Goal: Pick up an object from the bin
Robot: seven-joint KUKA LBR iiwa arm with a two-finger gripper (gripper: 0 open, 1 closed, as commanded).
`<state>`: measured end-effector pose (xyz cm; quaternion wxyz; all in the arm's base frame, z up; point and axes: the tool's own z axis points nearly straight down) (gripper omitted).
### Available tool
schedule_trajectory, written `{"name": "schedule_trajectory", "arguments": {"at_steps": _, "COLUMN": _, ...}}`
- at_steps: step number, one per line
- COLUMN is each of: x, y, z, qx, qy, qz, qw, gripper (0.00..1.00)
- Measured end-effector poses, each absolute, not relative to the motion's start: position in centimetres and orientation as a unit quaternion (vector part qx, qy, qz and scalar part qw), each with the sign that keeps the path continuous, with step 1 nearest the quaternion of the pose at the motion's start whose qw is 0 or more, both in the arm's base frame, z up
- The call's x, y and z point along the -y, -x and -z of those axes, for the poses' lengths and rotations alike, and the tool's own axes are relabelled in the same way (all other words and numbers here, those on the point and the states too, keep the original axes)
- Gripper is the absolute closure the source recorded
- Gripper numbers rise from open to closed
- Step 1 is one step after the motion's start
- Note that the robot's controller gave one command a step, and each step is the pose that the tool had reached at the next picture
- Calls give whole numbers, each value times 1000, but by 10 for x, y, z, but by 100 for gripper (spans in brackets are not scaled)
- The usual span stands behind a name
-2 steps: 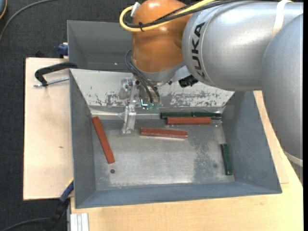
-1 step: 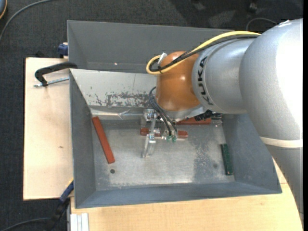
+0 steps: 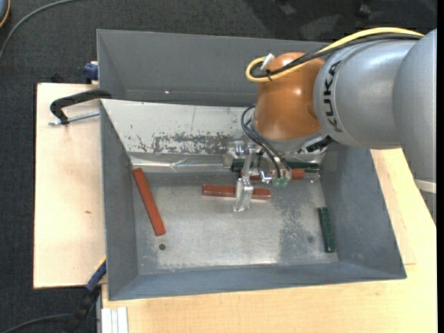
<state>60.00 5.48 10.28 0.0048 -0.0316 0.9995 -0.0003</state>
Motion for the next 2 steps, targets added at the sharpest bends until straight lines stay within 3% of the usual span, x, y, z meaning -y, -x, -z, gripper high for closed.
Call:
{"name": "schedule_trajectory", "arguments": {"at_steps": 1, "x": -49, "y": -592, "z": -101, "qx": -1000, "qy": -7, "qz": -1, "qw": 1, "gripper": 0}}
{"name": "schedule_trajectory", "arguments": {"at_steps": 2, "x": -52, "y": -598, "z": -71, "qx": -994, "qy": -110, "qz": -2, "qw": 2, "gripper": 0}}
